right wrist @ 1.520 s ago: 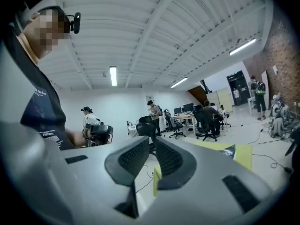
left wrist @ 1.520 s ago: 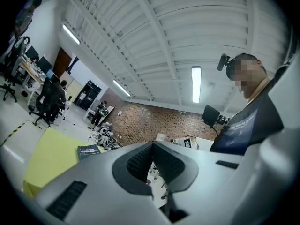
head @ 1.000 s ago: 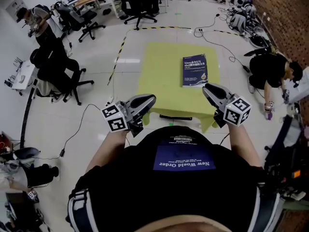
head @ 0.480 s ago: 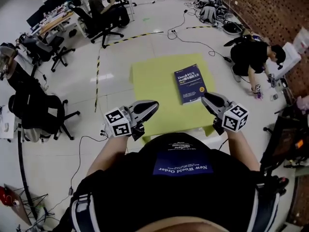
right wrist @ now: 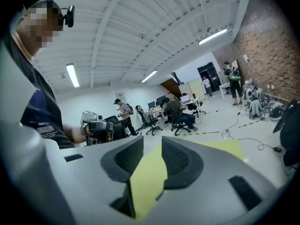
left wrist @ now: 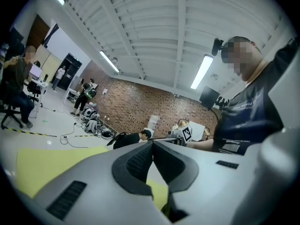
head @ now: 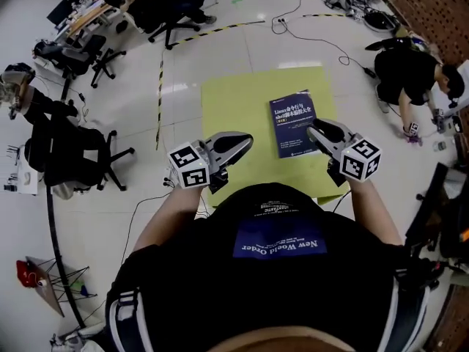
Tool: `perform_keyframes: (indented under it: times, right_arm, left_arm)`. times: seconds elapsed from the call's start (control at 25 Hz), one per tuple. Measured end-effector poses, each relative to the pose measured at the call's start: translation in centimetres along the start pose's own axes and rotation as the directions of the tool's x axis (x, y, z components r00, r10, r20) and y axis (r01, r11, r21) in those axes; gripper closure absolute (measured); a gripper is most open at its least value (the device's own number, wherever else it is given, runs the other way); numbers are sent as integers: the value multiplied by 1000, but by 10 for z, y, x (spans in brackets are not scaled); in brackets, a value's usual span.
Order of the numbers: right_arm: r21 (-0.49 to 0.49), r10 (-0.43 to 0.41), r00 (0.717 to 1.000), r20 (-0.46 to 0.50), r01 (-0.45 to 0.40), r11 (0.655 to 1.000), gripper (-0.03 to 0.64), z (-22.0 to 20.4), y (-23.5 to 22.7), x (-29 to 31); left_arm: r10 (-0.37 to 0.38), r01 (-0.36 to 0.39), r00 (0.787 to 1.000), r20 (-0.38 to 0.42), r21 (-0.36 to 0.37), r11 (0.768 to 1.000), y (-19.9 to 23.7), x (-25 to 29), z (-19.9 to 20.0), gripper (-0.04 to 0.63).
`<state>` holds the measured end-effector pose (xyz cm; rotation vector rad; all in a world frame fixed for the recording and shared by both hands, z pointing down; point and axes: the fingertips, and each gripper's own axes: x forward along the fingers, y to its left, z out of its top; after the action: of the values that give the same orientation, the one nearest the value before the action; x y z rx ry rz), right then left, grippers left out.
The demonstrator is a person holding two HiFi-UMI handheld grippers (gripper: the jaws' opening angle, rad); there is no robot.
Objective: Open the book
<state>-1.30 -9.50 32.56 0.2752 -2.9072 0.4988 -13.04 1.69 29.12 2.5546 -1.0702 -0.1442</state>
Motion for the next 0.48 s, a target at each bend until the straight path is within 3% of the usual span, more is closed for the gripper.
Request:
perform_keyframes:
  times: [0.16,0.24,0.36,0.48]
  right_arm:
    - [2,53,998,-39,-53,999,508,4,-63,9]
    - [11,56,996,-63,-56,998,484,7,-86,15]
    - [47,29,996,-85,-25,999,457,-16,-97,21]
    - [100,-37,994,-100,47,994,427,-51,-114,21]
  left_arm:
    - [69,-68,995,-72,21,997,28,54,5,589]
    - [71,-65,990,-123,50,997,41,77,6,589]
    - [33,-5,969,-244,115,993,54,96,-14,589]
    - [-63,131,933,-355,173,976,73,127,-43,588]
